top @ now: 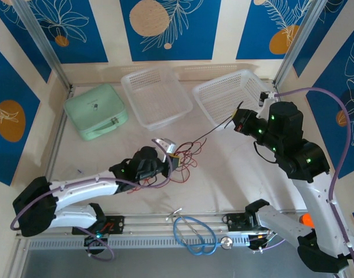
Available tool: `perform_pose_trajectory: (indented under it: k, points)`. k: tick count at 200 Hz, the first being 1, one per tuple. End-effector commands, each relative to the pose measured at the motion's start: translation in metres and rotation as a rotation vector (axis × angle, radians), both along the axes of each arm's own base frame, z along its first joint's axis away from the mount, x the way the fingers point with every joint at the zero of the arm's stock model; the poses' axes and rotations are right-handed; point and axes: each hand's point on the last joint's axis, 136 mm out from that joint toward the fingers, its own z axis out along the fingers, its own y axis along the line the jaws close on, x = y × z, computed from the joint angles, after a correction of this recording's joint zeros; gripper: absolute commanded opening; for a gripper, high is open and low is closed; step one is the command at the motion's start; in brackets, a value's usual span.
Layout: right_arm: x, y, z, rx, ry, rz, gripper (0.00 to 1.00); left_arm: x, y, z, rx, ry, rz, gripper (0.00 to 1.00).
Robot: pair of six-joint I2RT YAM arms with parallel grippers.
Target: Untangle the cables
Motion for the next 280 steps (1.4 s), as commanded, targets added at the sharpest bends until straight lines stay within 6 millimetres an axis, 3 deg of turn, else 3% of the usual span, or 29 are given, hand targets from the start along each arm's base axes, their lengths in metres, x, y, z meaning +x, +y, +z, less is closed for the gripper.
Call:
perform_pose_trajectory:
  k: [1, 45, 63, 84, 108, 137, 162, 190, 233, 252, 280]
  points:
    - [0.007, -0.019, 0.041, 0.035, -0.138, -0.091, 0.00, -0.001, 0.040, -0.040, 0.159, 0.052, 0.119, 0.12]
    - [0.008, -0.028, 0.057, 0.066, -0.176, -0.122, 0.00, -0.003, 0.069, -0.054, 0.192, 0.075, 0.206, 0.17]
    - [0.011, -0.023, 0.053, 0.084, -0.159, -0.101, 0.00, -0.004, 0.067, -0.053, 0.189, 0.078, 0.197, 0.25]
    - [0.015, -0.011, 0.038, 0.113, -0.107, -0.055, 0.00, -0.003, 0.062, -0.047, 0.181, 0.066, 0.179, 0.27]
    - [0.021, 0.009, 0.004, 0.145, -0.004, 0.015, 0.00, -0.001, 0.059, -0.043, 0.182, 0.054, 0.170, 0.27]
    - [0.027, 0.042, -0.058, 0.138, 0.173, 0.086, 0.00, -0.001, 0.059, -0.047, 0.191, 0.064, 0.169, 0.28]
    - [0.033, 0.075, -0.113, 0.090, 0.310, 0.132, 0.16, -0.002, 0.060, -0.046, 0.197, 0.066, 0.174, 0.45]
    - [0.052, 0.105, -0.169, 0.005, 0.424, 0.158, 0.34, 0.004, 0.066, -0.029, 0.205, 0.034, 0.203, 0.61]
    - [0.100, 0.152, -0.240, -0.221, 0.411, 0.305, 0.66, 0.012, 0.072, -0.001, 0.204, 0.036, 0.235, 0.67]
    - [0.119, 0.170, -0.268, -0.321, 0.376, 0.379, 0.69, 0.011, 0.071, 0.007, 0.191, 0.036, 0.228, 0.69]
    - [0.143, 0.188, -0.293, -0.451, 0.305, 0.425, 0.70, 0.009, 0.074, 0.011, 0.174, 0.033, 0.229, 0.70]
